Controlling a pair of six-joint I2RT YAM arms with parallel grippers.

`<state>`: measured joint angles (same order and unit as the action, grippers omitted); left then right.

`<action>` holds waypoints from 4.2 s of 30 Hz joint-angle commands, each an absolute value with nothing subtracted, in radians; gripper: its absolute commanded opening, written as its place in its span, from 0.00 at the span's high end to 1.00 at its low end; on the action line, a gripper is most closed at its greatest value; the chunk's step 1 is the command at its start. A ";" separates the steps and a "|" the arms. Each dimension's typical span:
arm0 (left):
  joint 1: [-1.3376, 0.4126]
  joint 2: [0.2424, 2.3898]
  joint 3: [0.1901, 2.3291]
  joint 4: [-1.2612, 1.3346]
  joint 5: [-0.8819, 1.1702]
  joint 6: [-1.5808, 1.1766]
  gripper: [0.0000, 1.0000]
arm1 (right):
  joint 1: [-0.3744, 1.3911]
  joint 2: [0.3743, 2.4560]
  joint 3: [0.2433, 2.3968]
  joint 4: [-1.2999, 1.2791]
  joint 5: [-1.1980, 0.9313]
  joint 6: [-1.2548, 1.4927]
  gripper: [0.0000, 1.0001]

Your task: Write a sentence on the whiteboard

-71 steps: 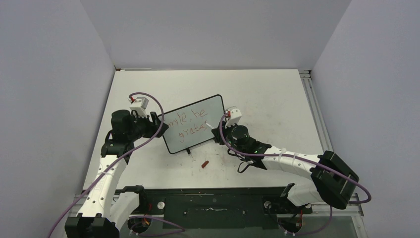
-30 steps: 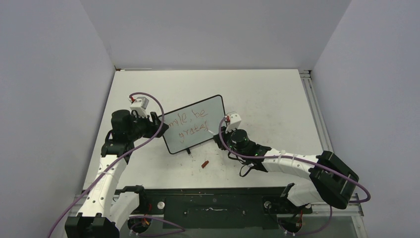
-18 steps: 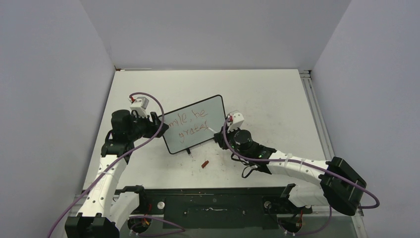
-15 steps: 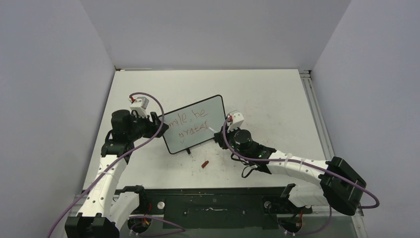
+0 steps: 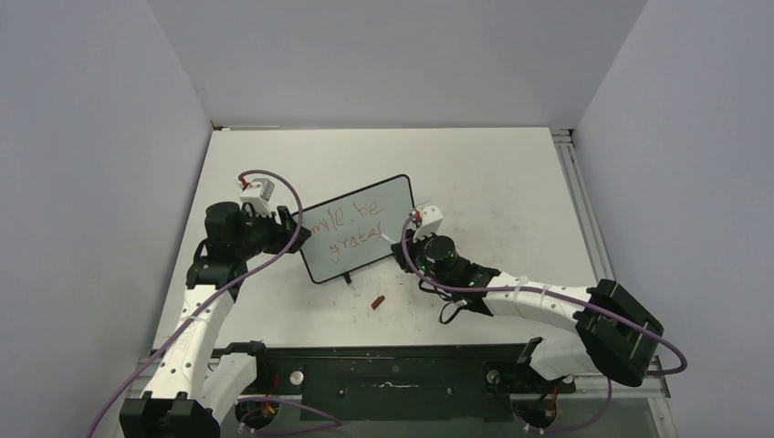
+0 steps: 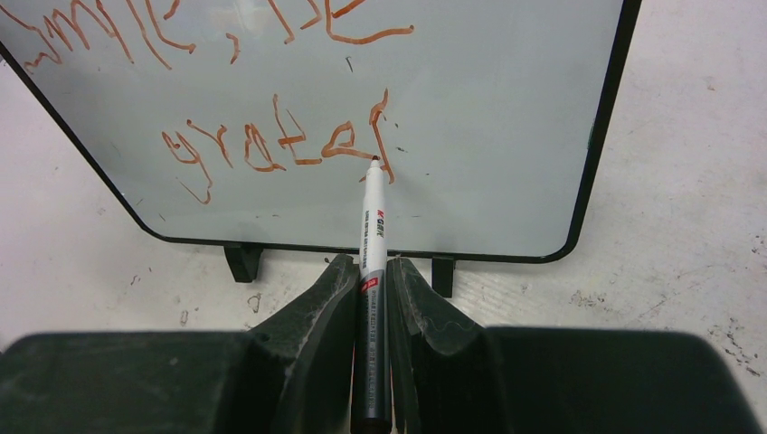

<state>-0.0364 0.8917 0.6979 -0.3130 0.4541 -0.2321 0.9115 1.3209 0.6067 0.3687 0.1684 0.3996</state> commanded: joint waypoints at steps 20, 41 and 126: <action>-0.032 0.894 0.721 -0.276 0.479 -0.224 0.44 | 0.915 1.363 0.659 0.477 0.167 0.396 0.95; -0.032 0.892 0.721 -0.276 0.479 -0.224 0.44 | 0.914 1.341 0.637 0.446 0.279 0.413 0.95; -0.032 0.885 0.721 -0.284 0.474 -0.222 0.44 | 0.914 1.328 0.578 0.447 0.334 0.375 0.95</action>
<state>-0.0364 0.8955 0.6979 -0.3134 0.4595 -0.2317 0.9176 1.3418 0.5514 0.4156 0.2821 0.3805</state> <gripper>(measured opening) 0.561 0.150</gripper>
